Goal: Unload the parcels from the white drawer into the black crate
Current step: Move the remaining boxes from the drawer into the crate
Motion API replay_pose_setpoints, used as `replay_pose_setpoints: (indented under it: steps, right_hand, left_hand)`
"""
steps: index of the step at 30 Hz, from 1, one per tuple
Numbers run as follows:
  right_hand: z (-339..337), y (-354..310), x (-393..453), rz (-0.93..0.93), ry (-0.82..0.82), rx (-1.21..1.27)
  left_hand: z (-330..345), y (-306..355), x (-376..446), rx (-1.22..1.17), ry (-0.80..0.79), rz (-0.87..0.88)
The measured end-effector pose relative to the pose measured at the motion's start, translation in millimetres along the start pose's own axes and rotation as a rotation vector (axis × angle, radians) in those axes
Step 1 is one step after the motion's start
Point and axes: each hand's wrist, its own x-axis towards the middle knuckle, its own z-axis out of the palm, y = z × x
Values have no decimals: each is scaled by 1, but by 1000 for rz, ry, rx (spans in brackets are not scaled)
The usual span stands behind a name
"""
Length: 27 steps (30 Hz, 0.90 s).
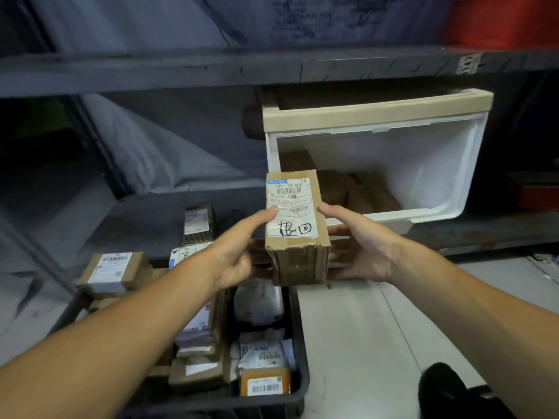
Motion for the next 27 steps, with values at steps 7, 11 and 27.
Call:
replay_pose_setpoints:
  steps: [7,11,27]
  right_hand:
    - [49,18,11,15,-78,16]
    - [94,33,14,16,-156,-40]
    - [241,48,53,-35,-324,-75]
  left_hand:
    - [-45,-7,-30,-29,105,5]
    - [-85,-13,-56,6,223,22]
    - [-202,11,-90,74,482,62]
